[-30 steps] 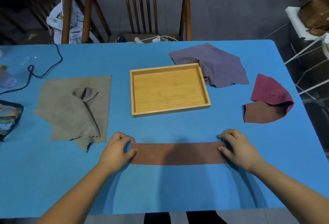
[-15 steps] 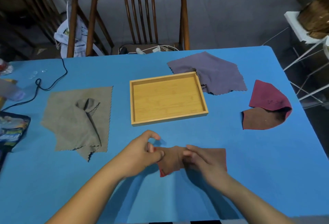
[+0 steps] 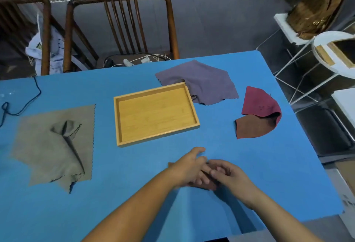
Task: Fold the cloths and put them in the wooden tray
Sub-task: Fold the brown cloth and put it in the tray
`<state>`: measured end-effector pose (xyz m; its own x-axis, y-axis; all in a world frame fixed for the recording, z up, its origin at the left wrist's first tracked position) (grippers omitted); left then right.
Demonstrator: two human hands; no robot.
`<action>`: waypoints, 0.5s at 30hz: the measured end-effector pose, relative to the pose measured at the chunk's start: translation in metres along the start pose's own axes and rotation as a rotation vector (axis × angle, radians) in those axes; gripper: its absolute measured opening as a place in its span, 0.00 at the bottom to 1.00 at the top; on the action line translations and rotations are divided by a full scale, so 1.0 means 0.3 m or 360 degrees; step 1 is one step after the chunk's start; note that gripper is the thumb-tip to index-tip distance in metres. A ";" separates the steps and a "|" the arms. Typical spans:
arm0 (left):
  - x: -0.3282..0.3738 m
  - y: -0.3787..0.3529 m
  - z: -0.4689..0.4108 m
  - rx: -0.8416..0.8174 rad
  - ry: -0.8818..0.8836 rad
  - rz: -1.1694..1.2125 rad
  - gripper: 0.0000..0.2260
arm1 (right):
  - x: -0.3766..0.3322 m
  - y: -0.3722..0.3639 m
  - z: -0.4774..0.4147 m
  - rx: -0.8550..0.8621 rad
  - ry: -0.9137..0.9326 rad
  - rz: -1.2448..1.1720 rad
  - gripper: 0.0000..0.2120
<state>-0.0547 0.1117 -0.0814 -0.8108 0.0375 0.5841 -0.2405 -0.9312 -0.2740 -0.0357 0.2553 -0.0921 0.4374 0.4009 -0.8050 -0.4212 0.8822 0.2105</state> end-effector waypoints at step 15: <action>-0.143 0.349 -0.008 0.0823 -0.0418 -0.0730 0.05 | 0.077 0.072 -0.091 0.0578 -0.0124 0.0919 0.14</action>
<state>-0.0463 0.0136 -0.1370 -0.5191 0.4362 0.7350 -0.1898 -0.8973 0.3985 -0.0564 0.2768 -0.1214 0.2846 0.8365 -0.4683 -0.3172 0.5431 0.7775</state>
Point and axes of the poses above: each hand's wrist, its own z-axis away from the middle knuckle, its own y-axis out of the back of the hand, x = y × z, the point moved 6 cm from there along -z, towards the middle knuckle, and after that the axes turned 13 degrees about z, right-handed, at the moved point
